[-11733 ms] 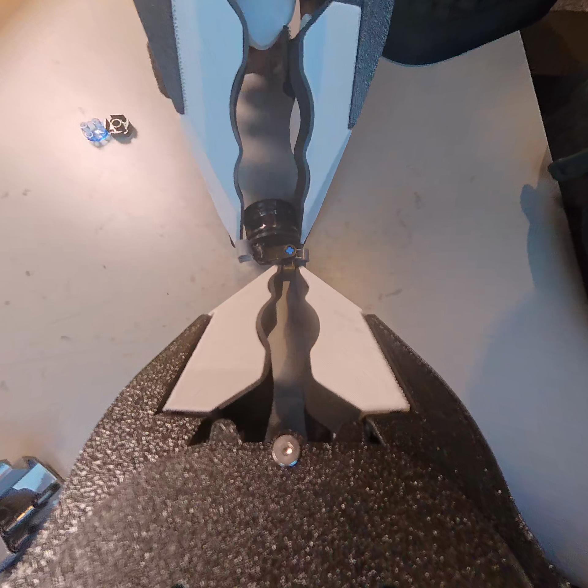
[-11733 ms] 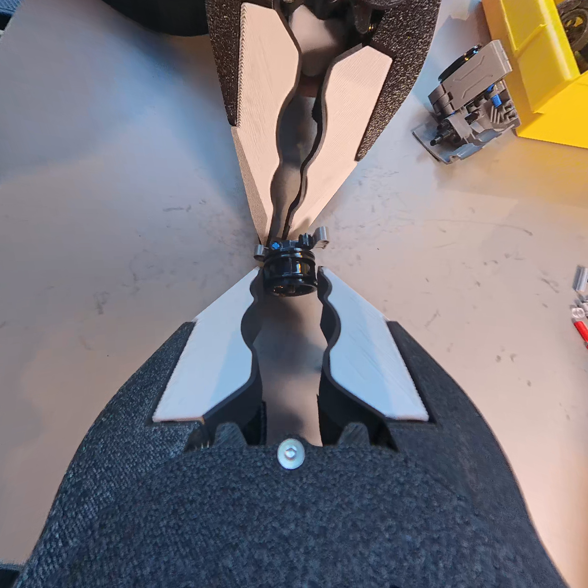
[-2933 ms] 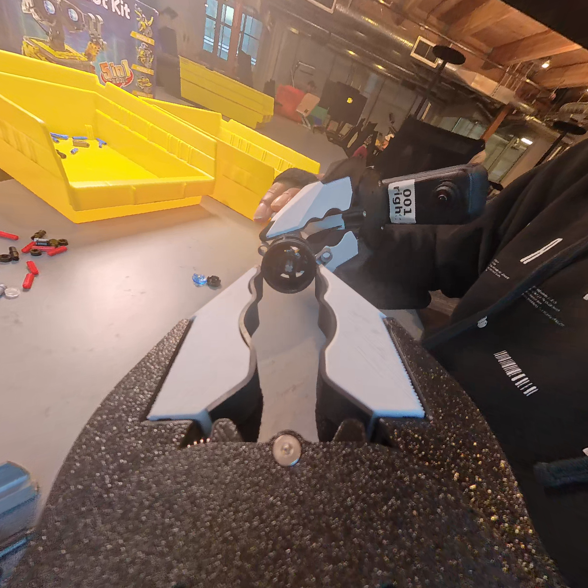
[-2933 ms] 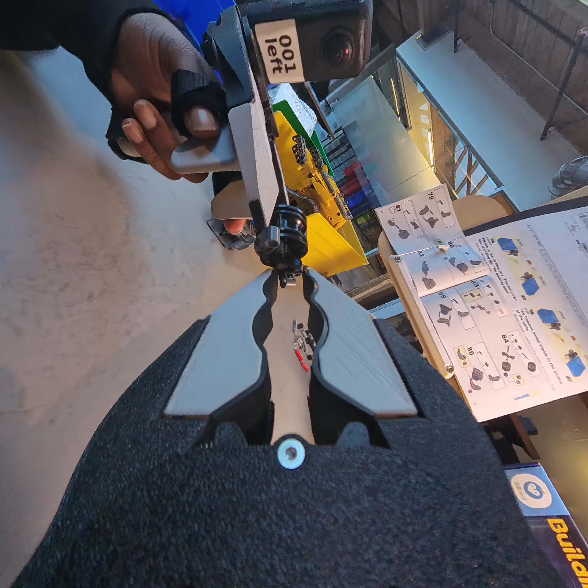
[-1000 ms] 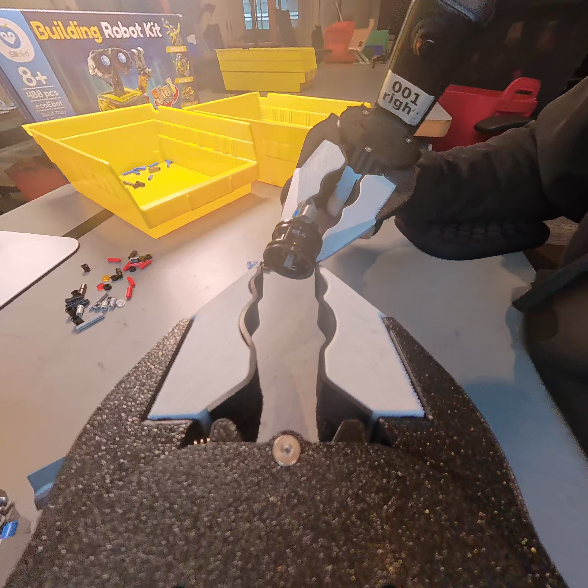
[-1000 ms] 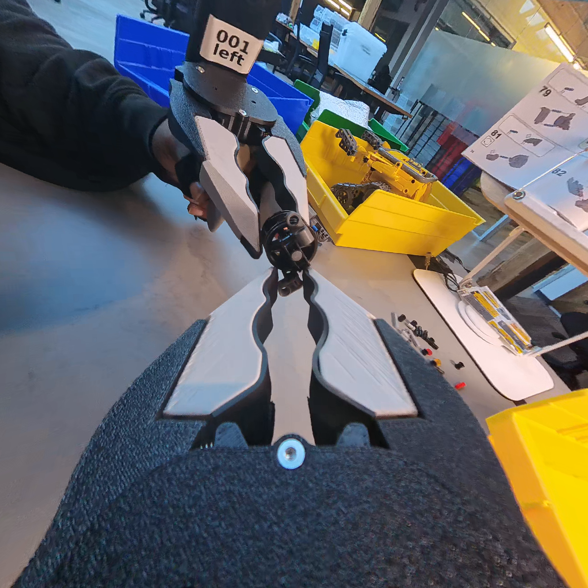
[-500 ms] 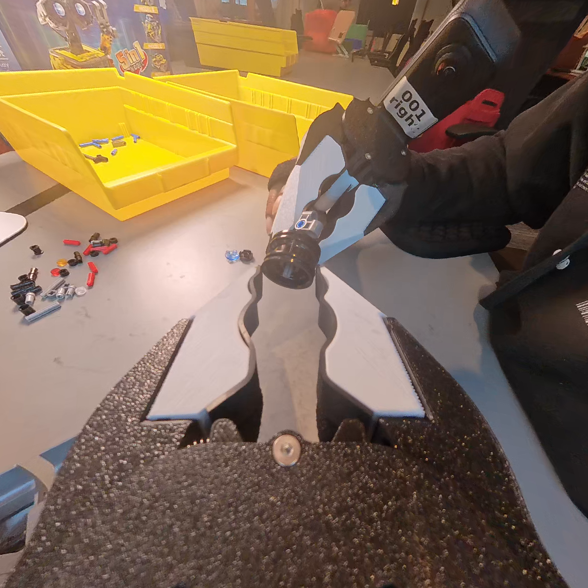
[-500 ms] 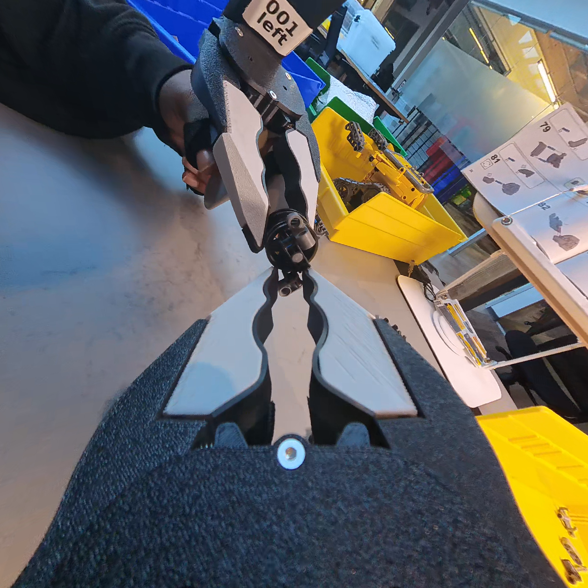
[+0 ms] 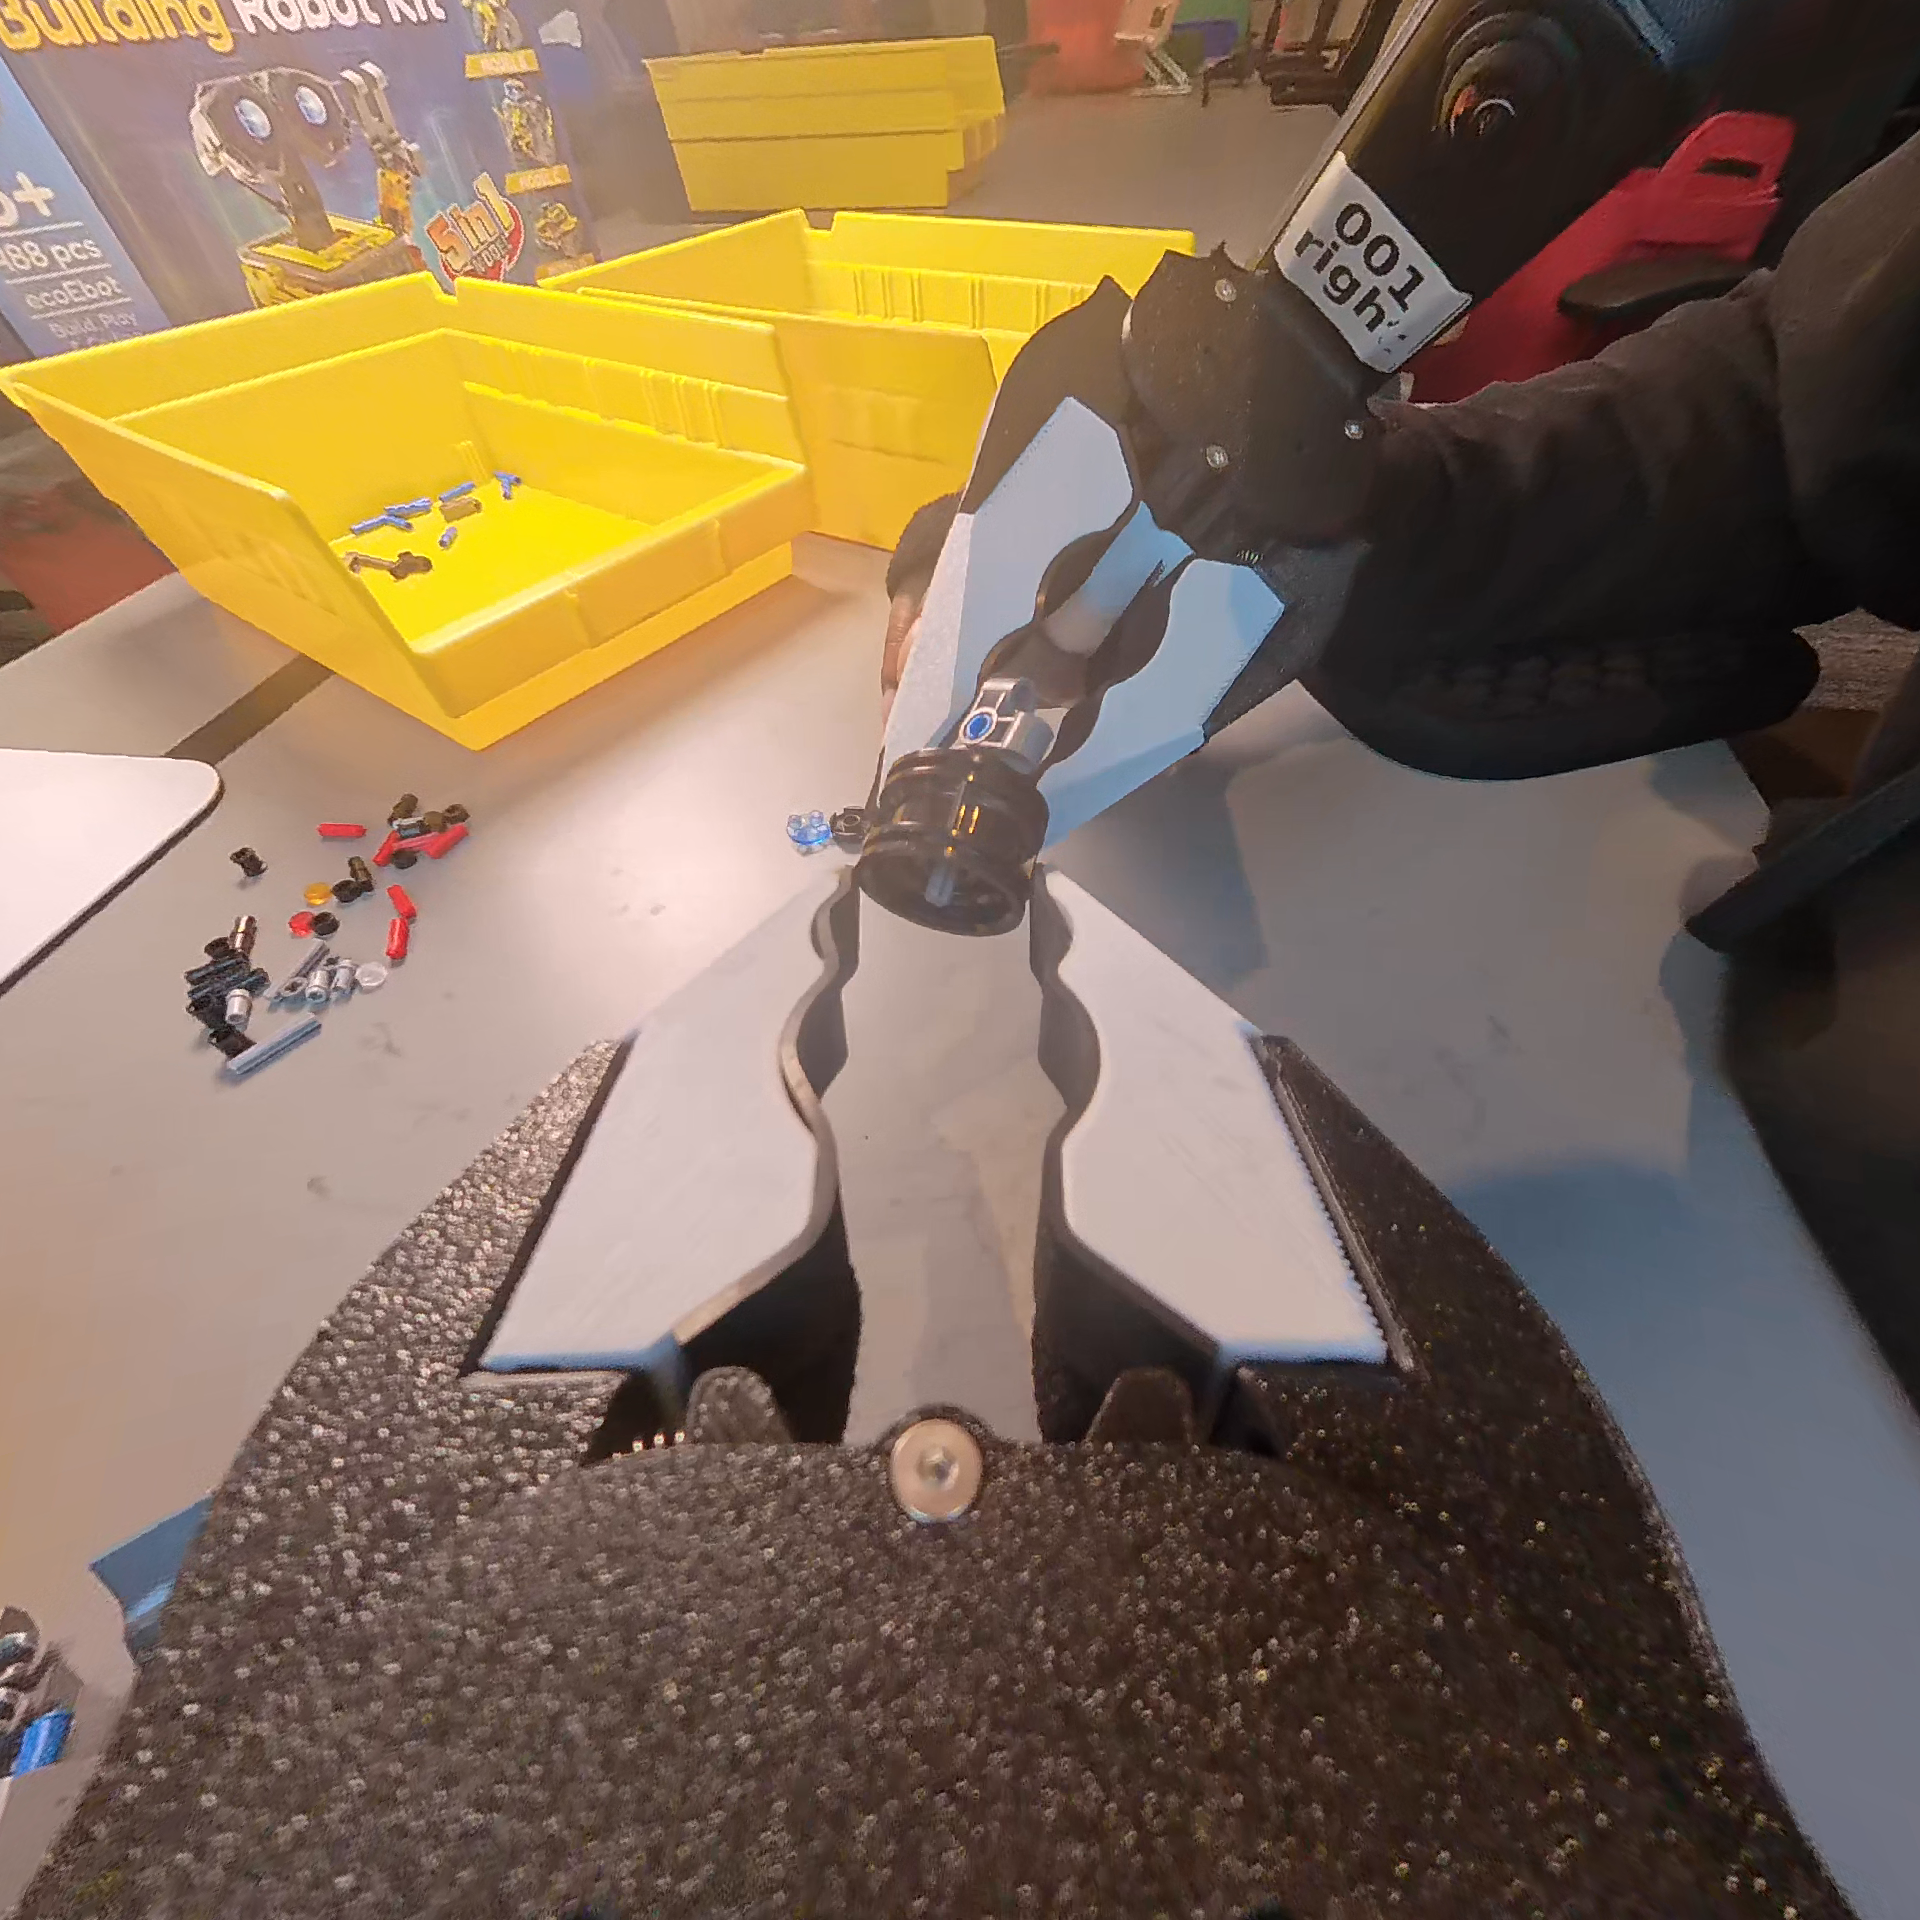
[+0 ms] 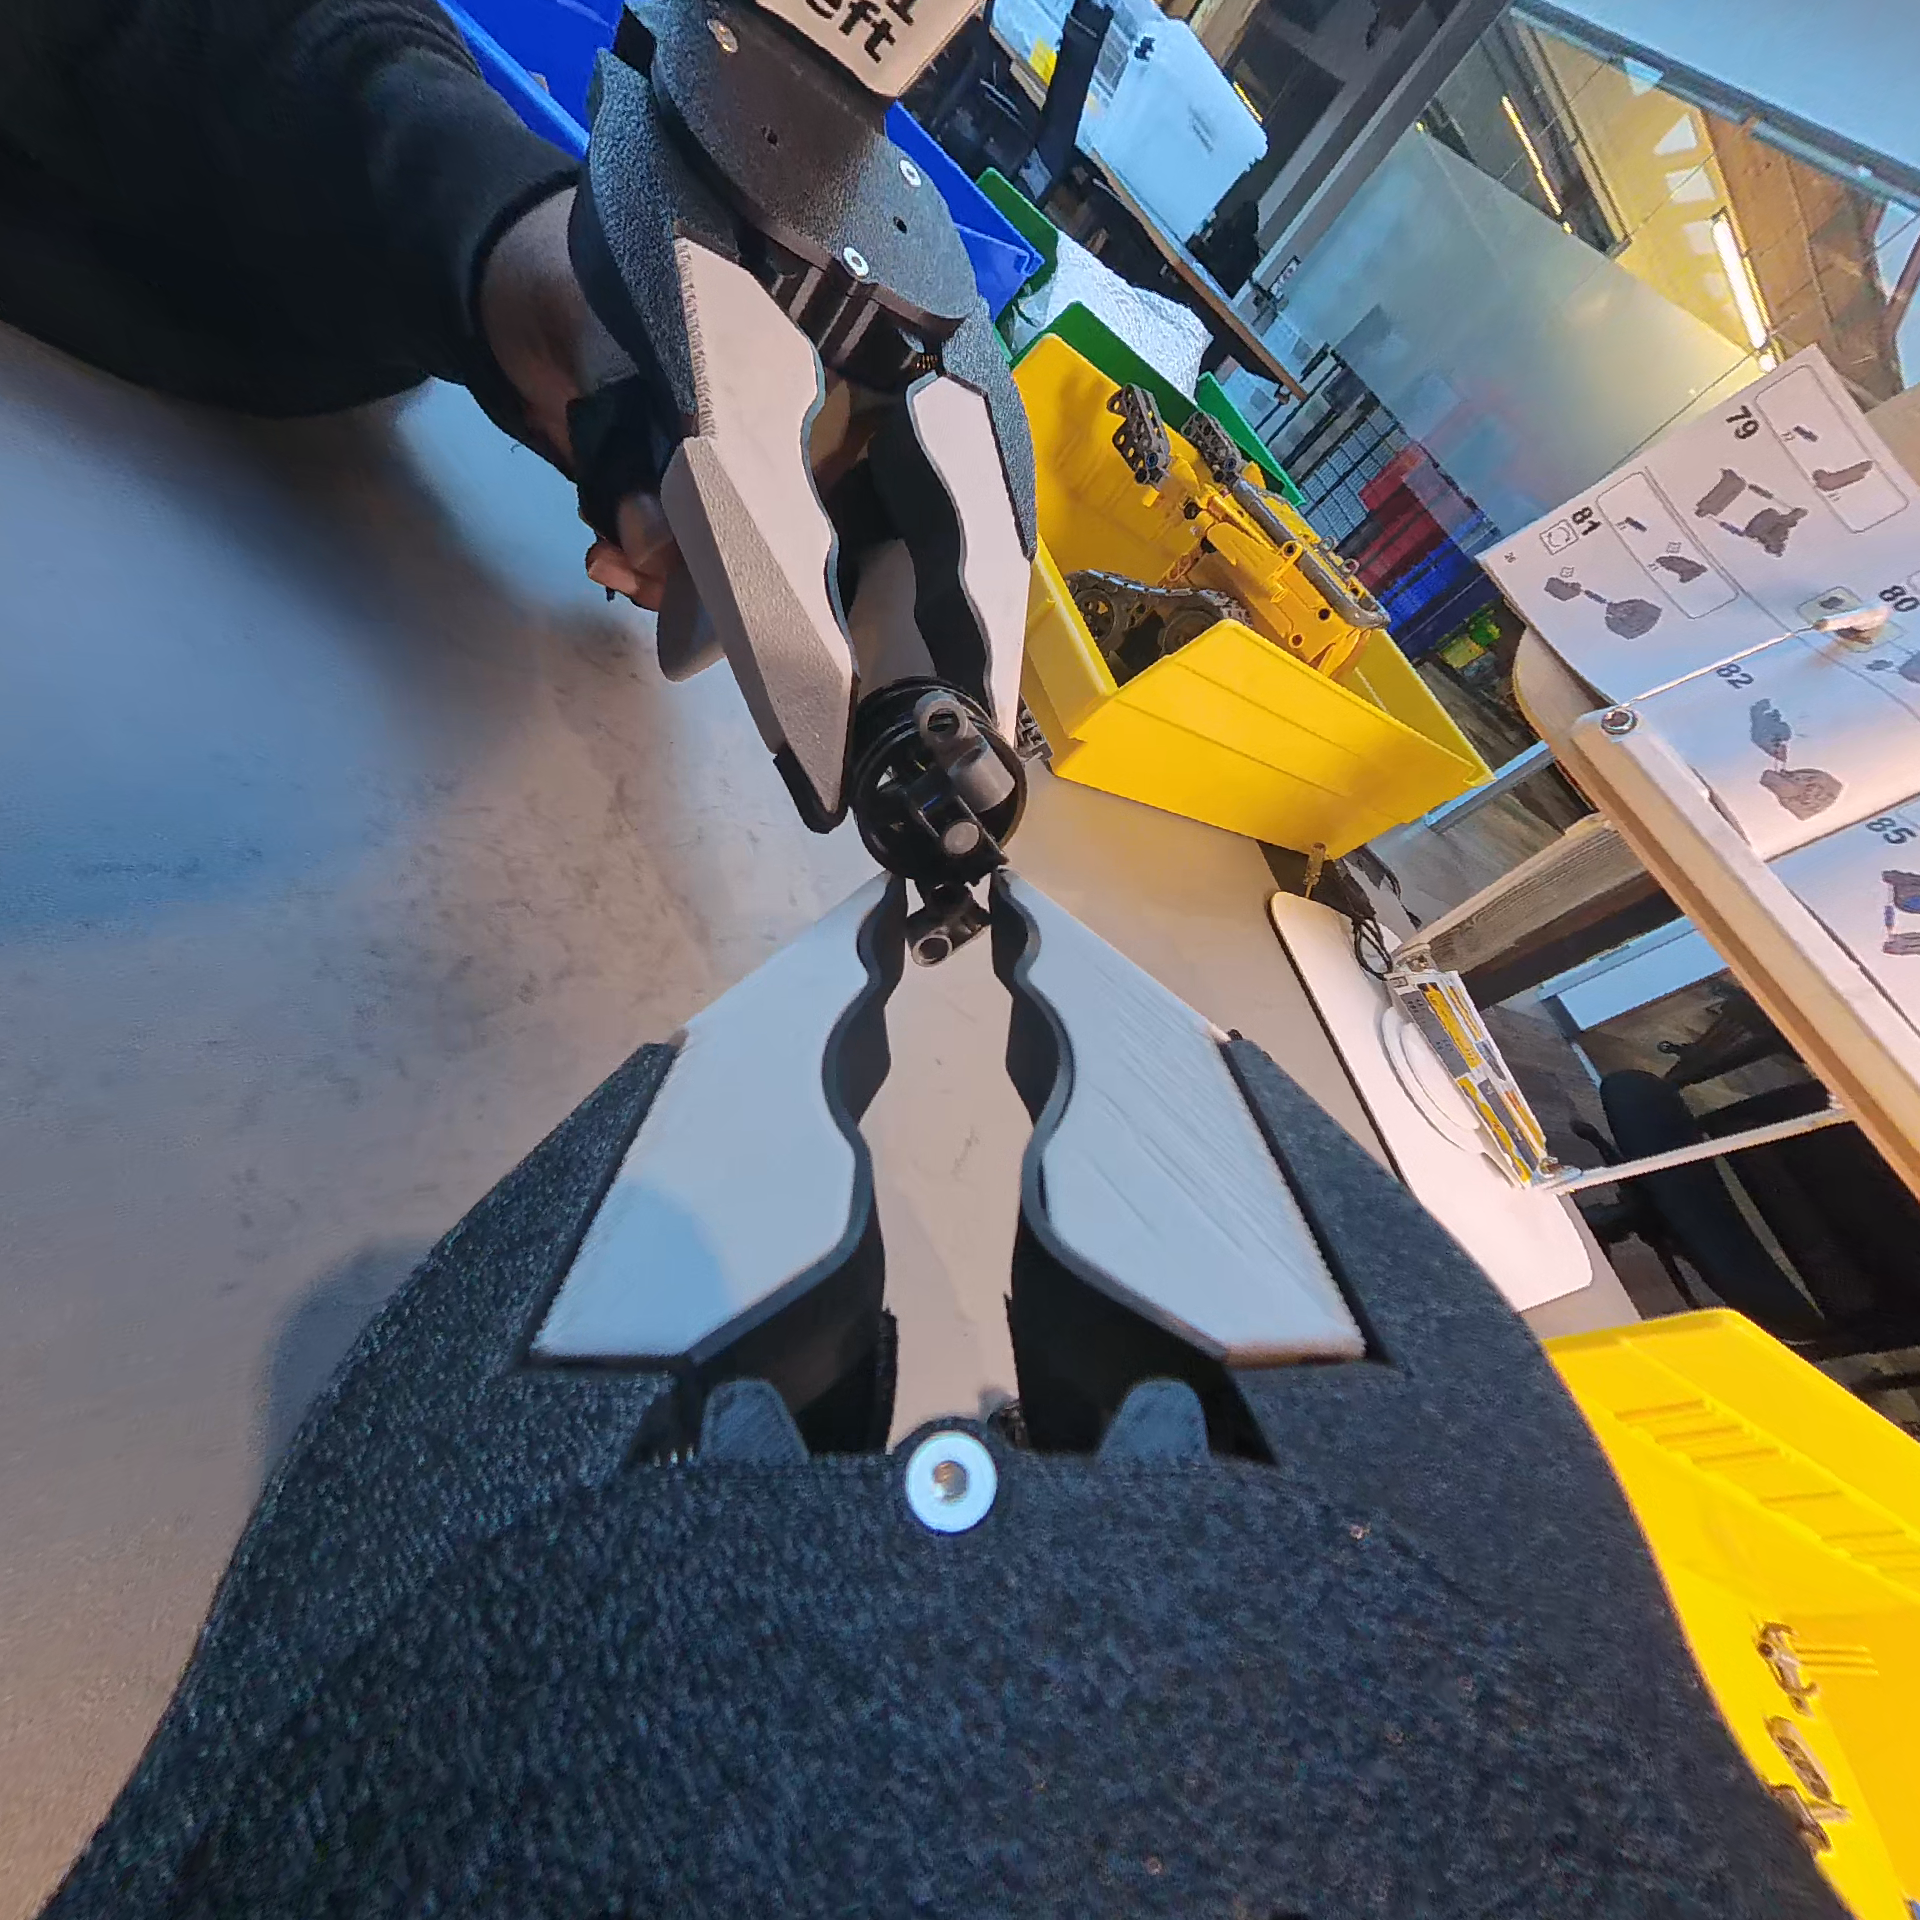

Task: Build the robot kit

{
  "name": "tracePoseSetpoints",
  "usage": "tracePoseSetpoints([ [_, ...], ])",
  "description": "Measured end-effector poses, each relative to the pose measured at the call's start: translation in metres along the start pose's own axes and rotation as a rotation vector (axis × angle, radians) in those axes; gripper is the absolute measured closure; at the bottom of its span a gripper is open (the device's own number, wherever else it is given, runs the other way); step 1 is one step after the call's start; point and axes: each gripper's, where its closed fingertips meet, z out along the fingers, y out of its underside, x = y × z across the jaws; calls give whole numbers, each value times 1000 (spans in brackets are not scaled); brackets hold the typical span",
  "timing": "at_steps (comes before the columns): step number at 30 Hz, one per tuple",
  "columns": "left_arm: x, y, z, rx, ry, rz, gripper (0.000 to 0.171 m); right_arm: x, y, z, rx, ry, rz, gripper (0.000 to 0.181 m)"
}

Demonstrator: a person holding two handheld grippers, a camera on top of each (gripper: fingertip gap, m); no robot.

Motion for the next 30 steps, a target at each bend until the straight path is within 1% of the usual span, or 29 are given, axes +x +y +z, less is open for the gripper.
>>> tracePoseSetpoints([
  [9, -3, 0, 0, -7, -43, 58, 140, 4, 0, -1, 9, 12, 26, 166],
  [18, -9, -1, -1, -27, -143, 200, 140, 9, 0, -1, 19, 29, 70, 166],
  [20, -16, -4, -4, -27, -212, 264, 140, 13, -1, -2, 30, 30, 129, 166],
  [22, -24, -8, -9, -29, -295, 346, 140, 15, 0, -3, 46, 8, 226, 160],
  [26, -30, -10, -13, -58, -389, 490, 140, 16, -11, -4, 119, -82, 479, 134],
  [27, -30, -9, -13, -73, -404, 527, 140, 16, -15, -4, 142, -107, 537, 132],
  [29, -32, -5, -12, -109, -428, 588, 140, 17, -21, -6, 178, -129, 608, 133],
  [30, -32, -3, -11, -125, -435, 613, 140, 19, -23, -6, 188, -122, 620, 138],
])
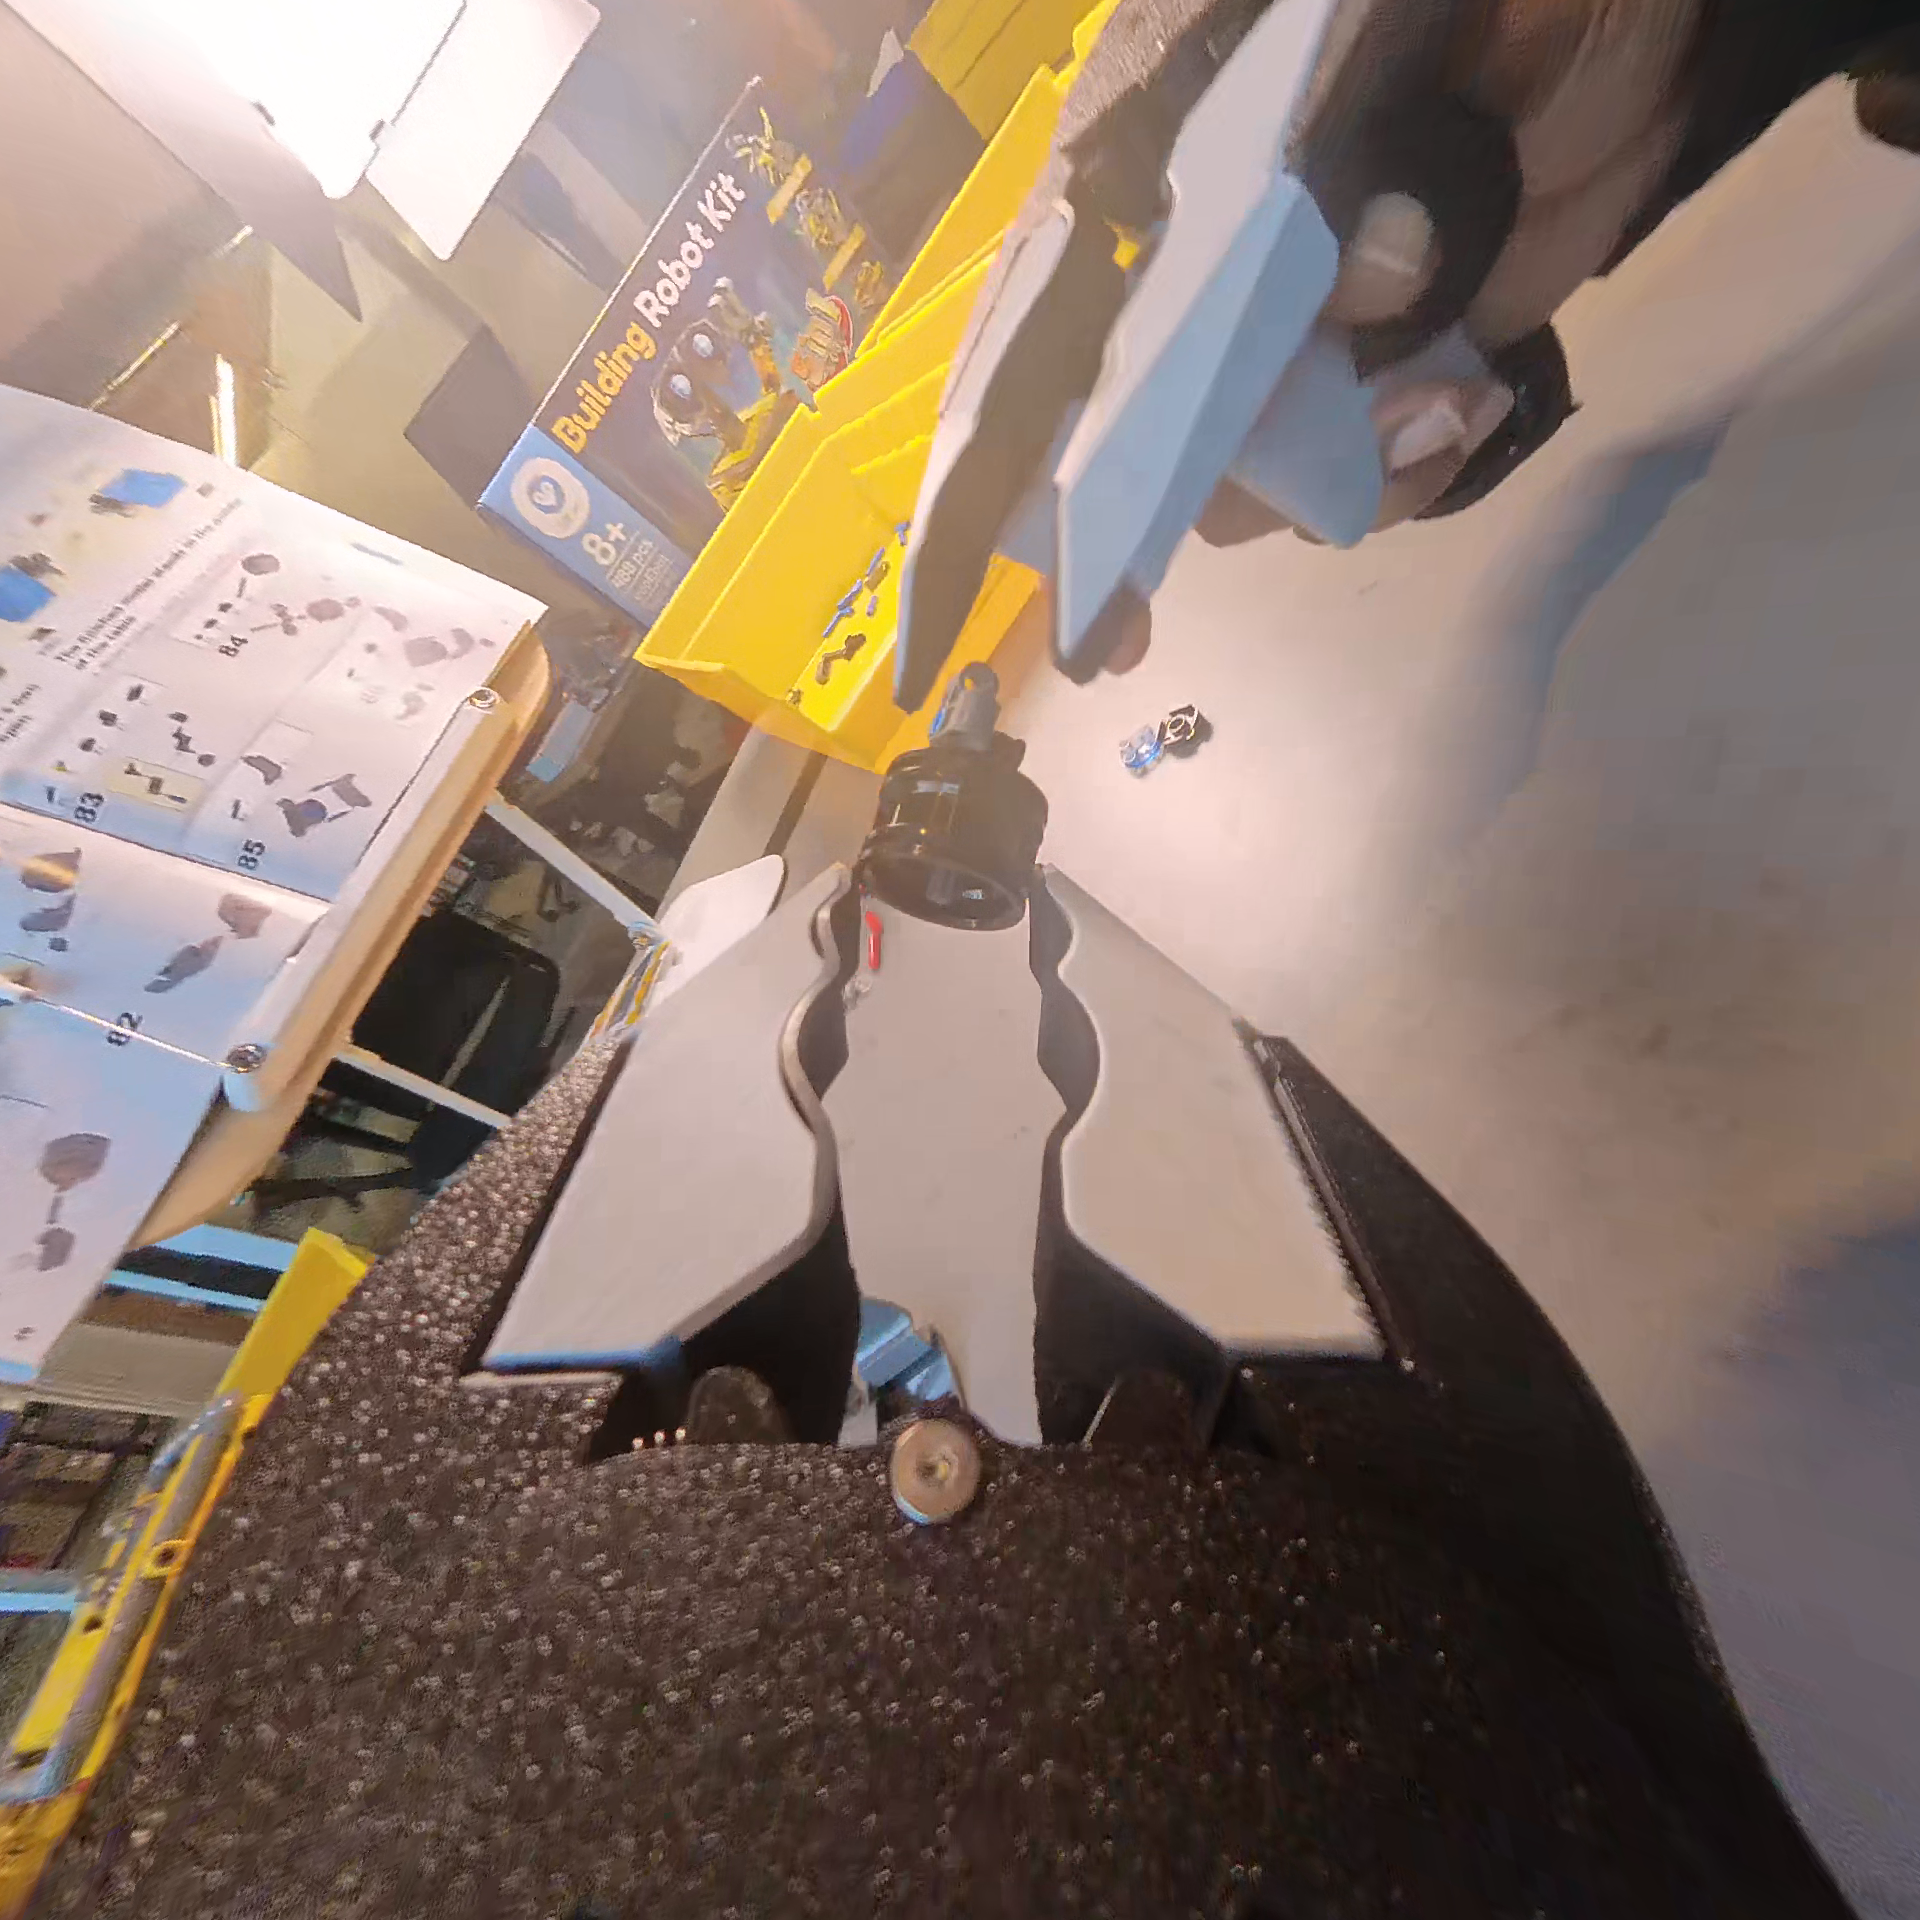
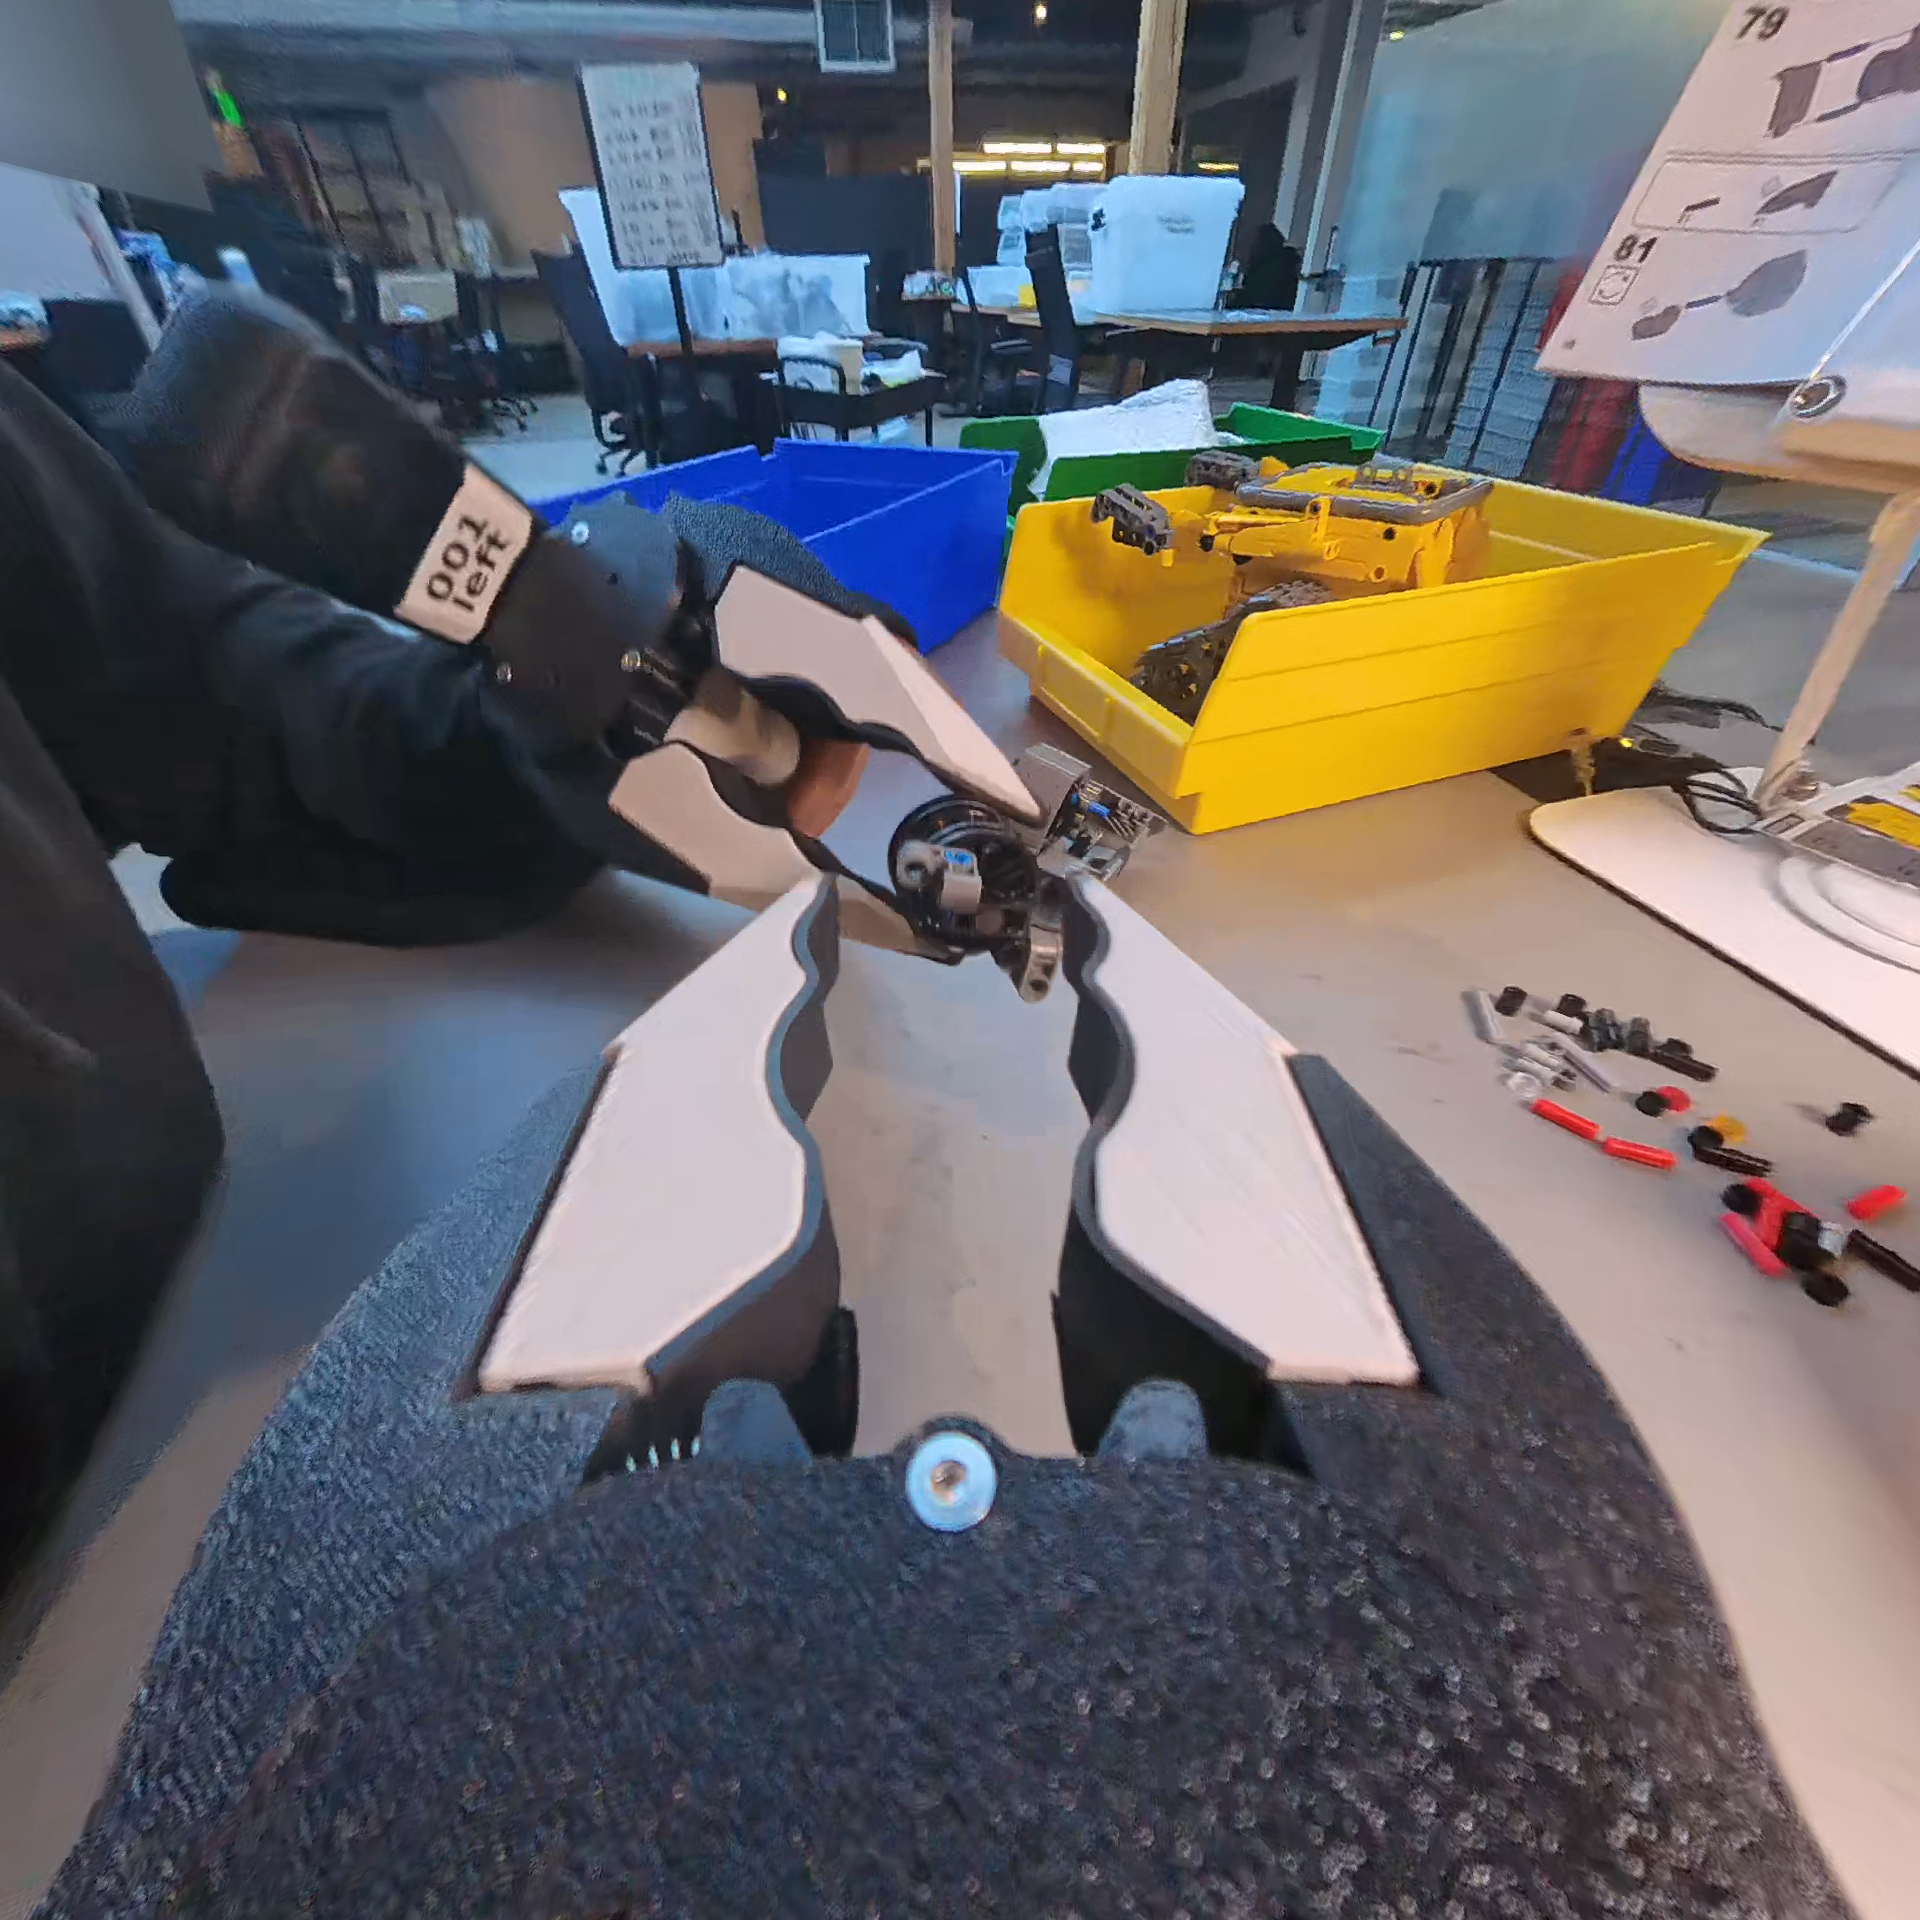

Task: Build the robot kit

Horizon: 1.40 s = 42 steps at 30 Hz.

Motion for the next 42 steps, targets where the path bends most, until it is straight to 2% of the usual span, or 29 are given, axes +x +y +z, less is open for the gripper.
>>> tracePoseSetpoints([
  [4, 5, 2, 3, -21, 2, 52, 140, 0, 2, 0, -19, 15, -28, 147],
  [7, 11, -2, 3, -1, 50, -9, 140, -1, 10, 3, -60, 34, -118, 162],
  [9, 12, -2, 3, 3, 71, -49, 140, -3, 12, 3, -69, 30, -134, 164],
  [12, 16, -4, 3, 25, 131, -150, 140, -5, 9, 2, -46, -16, -62, 165],
  [16, 22, -18, -3, 123, 286, -414, 140, -13, -1, -3, 38, -135, 103, 166],
  [22, 25, -36, -11, 218, 374, -503, 141, -27, -14, -11, 126, -312, 270, 166],
  [27, 20, -45, -14, 273, 424, -652, 141, -26, -23, -13, 189, -364, 406, 166],
  [29, 18, -42, -10, 250, 445, -762, 141, -20, -25, -13, 201, -332, 416, 163],
  [31, 17, -32, -4, 181, 485, -938, 141, -14, -29, -15, 205, -294, 381, 136],
  [32, 16, -26, -1, 153, 504, -1050, 141, -10, -29, -16, 191, -258, 338, 131],
  [34, 11, -15, 3, 126, 535, -1294, 141, 3, -22, -18, 132, -138, 184, 131],
  [37, 1, -5, 4, 166, 584, -1609, 141, 16, 4, -14, -46, 26, -88, 135],
  [39, -1, -5, 3, 201, 638, -1747, 141, 16, 14, -7, -114, 91, -221, 138],
  [42, -7, -10, 1, 281, 710, -1898, 141, 14, 17, 3, -140, 163, -313, 140],
])
